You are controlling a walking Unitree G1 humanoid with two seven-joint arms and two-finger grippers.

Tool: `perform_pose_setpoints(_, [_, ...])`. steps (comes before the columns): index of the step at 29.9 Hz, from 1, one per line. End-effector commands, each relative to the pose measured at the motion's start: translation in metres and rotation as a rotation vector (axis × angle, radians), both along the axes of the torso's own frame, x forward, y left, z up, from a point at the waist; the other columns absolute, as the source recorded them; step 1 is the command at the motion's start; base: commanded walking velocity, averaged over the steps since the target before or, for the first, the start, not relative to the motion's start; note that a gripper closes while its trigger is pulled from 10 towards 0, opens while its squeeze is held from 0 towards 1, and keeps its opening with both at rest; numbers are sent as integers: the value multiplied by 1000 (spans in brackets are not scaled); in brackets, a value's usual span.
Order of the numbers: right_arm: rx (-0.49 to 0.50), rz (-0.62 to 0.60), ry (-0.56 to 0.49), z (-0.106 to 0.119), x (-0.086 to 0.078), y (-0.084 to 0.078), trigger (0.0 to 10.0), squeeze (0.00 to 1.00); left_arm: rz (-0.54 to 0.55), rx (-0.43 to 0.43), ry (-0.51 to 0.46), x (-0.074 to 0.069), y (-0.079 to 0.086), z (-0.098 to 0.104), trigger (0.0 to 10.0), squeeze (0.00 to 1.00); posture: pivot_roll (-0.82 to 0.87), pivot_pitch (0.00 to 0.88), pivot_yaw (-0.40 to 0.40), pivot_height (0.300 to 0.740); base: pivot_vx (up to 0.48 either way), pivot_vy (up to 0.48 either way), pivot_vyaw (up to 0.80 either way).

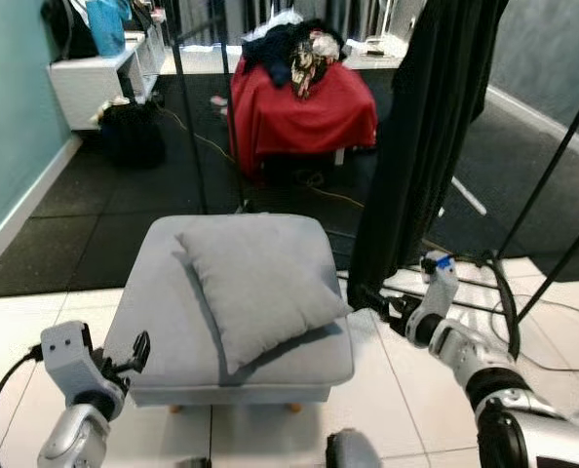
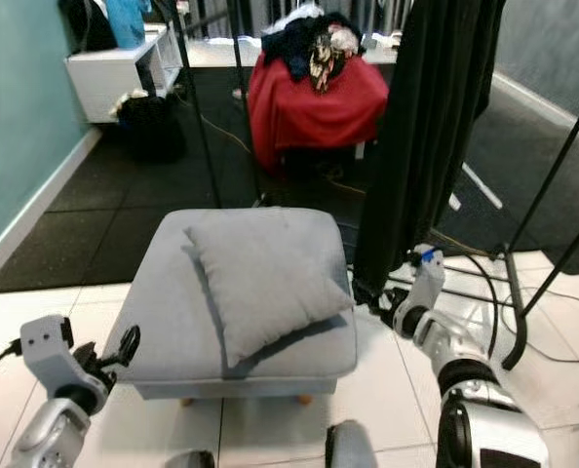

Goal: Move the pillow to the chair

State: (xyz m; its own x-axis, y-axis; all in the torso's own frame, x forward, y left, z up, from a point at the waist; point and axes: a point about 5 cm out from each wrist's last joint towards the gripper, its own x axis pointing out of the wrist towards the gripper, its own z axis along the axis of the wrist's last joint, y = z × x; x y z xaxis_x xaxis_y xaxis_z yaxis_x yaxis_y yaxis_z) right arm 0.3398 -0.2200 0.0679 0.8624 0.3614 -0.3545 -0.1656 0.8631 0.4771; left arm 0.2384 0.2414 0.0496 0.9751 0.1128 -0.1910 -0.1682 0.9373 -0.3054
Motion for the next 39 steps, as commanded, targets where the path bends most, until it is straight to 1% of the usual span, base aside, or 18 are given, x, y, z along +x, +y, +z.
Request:
perform_pose_setpoints(1, [31, -18, 47, -6, -3, 3, 10000, 0, -8, -8, -9, 1, -3, 5, 10000, 0, -126, 80, 6, 585, 0, 0, 0])
perform_pose_setpoints(2, [31, -18, 47, -6, -3, 3, 10000, 0, -8, -8, -9, 1, -3, 5, 10000, 0, -126, 80, 6, 585, 0, 0, 0])
perform_pose_setpoints(3, [87, -54, 70, -9, -4, 4, 10000, 0, -25, 1, -13, 1, -4, 8, 10000, 0, -116, 94, 11, 580, 0, 0, 0])
perform_pose_setpoints(4, [87, -54, 70, -9, -4, 4, 10000, 0, -25, 1, -13, 1, -4, 8, 10000, 0, -116, 94, 11, 580, 0, 0, 0])
perform_pose_setpoints(5, [241, -126, 88, -11, -4, 8, 10000, 0, -56, 25, -25, -2, -4, 17, 10000, 0, -88, 135, 25, 570, 0, 0, 0])
perform_pose_setpoints(6, [291, -144, 88, -11, -4, 10, 10000, 0, -65, 34, -28, -3, -3, 20, 10000, 0, -88, 135, 25, 565, 0, 0, 0])
perform_pose_setpoints(8, [336, -159, 88, -11, -4, 12, 10000, 0, -66, 42, -32, -6, 0, 25, 10000, 0, -67, 158, 32, 560, 0, 0, 0])
perform_pose_setpoints(12, [373, -173, 88, -11, -4, 14, 10000, 0, -63, 49, -38, -10, 3, 30, 10000, 0, -57, 177, 36, 555, 0, 0, 0])
perform_pose_setpoints(14, [443, -183, 71, -10, -3, 17, 10000, 0, -53, 67, -57, -18, 10, 45, 10000, 0, -25, 214, 44, 545, 0, 0, 0])
perform_pose_setpoints(15, [443, -183, 71, -10, -3, 17, 10000, 0, -53, 67, -57, -18, 10, 45, 10000, 0, -25, 214, 44, 545, 0, 0, 0])
perform_pose_setpoints(16, [468, -182, 61, -8, -1, 20, 10000, 0, -50, 80, -67, -21, 12, 52, 10000, 0, -10, 236, 51, 540, 0, 0, 0])
perform_pose_setpoints(23, [493, -161, 46, -5, 2, 25, 10000, 0, -50, 99, -77, -27, 13, 62, 10000, 0, 8, 261, 54, 530, 0, 0, 0])
perform_pose_setpoints(26, [496, -103, 30, 0, 4, 32, 10000, 0, -54, 116, -77, -36, 14, 72, 10000, 0, 40, 286, 65, 520, 0, 0, 0])
perform_pose_setpoints(29, [496, -103, 30, 0, 4, 32, 10000, 0, -54, 116, -77, -36, 14, 72, 10000, 0, 40, 286, 65, 520, 0, 0, 0])
perform_pose_setpoints(31, [503, -71, 13, 5, 7, 35, 10000, 0, -50, 130, -81, -47, 17, 84, 10000, 0, 77, 331, 84, 510, 0, 0, 0])
perform_pose_setpoints(32, [503, -71, 13, 5, 7, 35, 10000, 0, -50, 130, -81, -47, 17, 84, 10000, 0, 77, 331, 84, 510, 0, 0, 0])
perform_pose_setpoints(33, [479, -55, -17, 12, 12, 37, 10000, 0, -43, 147, -74, -54, 18, 93, 10000, 0, 95, 353, 92, 500, 0, 0, 0])
perform_pose_setpoints(39, [468, -48, -76, 31, 25, 41, 10000, 0, -41, 157, -57, -60, 18, 98, 10000, 0, 109, 374, 101, 490, 0, 0, 0])
